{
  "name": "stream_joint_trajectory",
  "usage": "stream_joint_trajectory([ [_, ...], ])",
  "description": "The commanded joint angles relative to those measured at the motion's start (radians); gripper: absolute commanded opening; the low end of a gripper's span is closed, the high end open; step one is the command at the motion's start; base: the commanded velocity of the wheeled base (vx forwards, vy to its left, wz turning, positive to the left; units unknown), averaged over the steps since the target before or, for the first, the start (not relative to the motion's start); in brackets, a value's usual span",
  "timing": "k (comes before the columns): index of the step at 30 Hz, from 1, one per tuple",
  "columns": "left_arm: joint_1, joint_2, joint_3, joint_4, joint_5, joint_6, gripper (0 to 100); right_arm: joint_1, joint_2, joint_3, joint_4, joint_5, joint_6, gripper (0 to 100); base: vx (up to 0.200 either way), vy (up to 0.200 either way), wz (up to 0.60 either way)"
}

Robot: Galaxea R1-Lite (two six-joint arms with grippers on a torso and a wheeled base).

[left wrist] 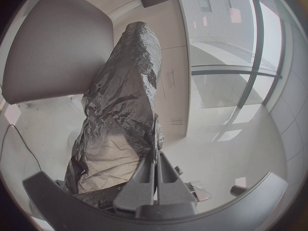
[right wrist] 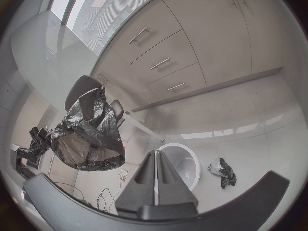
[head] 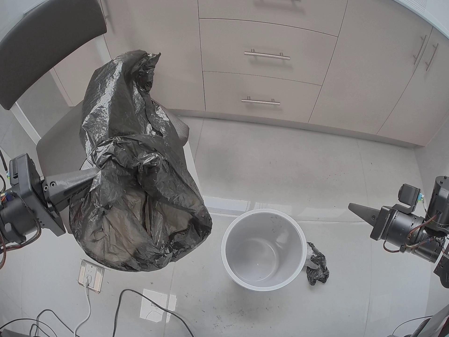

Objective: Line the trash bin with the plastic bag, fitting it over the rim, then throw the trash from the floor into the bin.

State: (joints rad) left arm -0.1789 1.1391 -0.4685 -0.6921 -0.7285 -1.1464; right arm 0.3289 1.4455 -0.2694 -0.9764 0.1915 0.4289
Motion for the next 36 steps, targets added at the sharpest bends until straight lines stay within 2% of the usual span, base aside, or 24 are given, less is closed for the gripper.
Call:
stream_joint_trajectory([
  [1, -0.004, -0.035, -0.013, -0.018, -0.005, -0.067, 0, 0.004, 0.042, 0.021, -0.007, 0.039, -0.001, 0, 0.0, 0.0, 0.0],
  [4, -0.013, -0.052, -0.015, -0.021, -0.008, -0.11, 0, 0.013, 0.079, 0.032, -0.008, 0.054, -0.001, 0, 0.0, 0.0, 0.0],
  [11, -0.129, -0.033, -0.022, -0.023, -0.011, -0.105, 0, 0.159, 0.156, 0.032, -0.012, 0.04, -0.045, 0, 0.0, 0.0, 0.0],
  [12, -0.151, -0.027, -0.022, -0.026, -0.011, -0.104, 0, 0.174, 0.159, 0.027, -0.012, 0.031, -0.065, 100, 0.0, 0.0, 0.0],
  [14, -0.189, -0.01, -0.018, -0.058, -0.011, -0.104, 0, 0.217, 0.18, 0.009, -0.01, 0.008, -0.098, 100, 0.0, 0.0, 0.0],
  [21, -0.252, 0.062, -0.015, -0.13, -0.011, -0.105, 0, 0.317, 0.3, -0.082, -0.008, -0.056, -0.114, 100, 0.0, 0.0, 0.0],
  [24, -0.261, 0.07, -0.016, -0.132, -0.011, -0.104, 0, 0.335, 0.345, -0.123, -0.008, -0.07, -0.142, 100, 0.0, 0.0, 0.0],
  [25, -0.272, 0.077, -0.015, -0.141, -0.011, -0.105, 0, 0.341, 0.401, -0.18, -0.002, -0.098, -0.19, 100, 0.0, 0.0, 0.0],
  [27, -0.28, 0.079, -0.013, -0.144, -0.011, -0.105, 0, 0.352, 0.446, -0.225, 0.005, -0.127, -0.222, 100, 0.0, 0.0, 0.0],
  [31, -0.283, 0.07, -0.012, -0.145, -0.011, -0.107, 0, 0.417, 0.473, -0.258, 0.007, -0.155, -0.23, 100, 0.0, 0.0, 0.0],
  [36, -0.287, 0.07, -0.009, -0.145, -0.011, -0.107, 0, 0.46, 0.484, -0.274, 0.008, -0.202, -0.231, 100, 0.0, 0.0, 0.0],
])
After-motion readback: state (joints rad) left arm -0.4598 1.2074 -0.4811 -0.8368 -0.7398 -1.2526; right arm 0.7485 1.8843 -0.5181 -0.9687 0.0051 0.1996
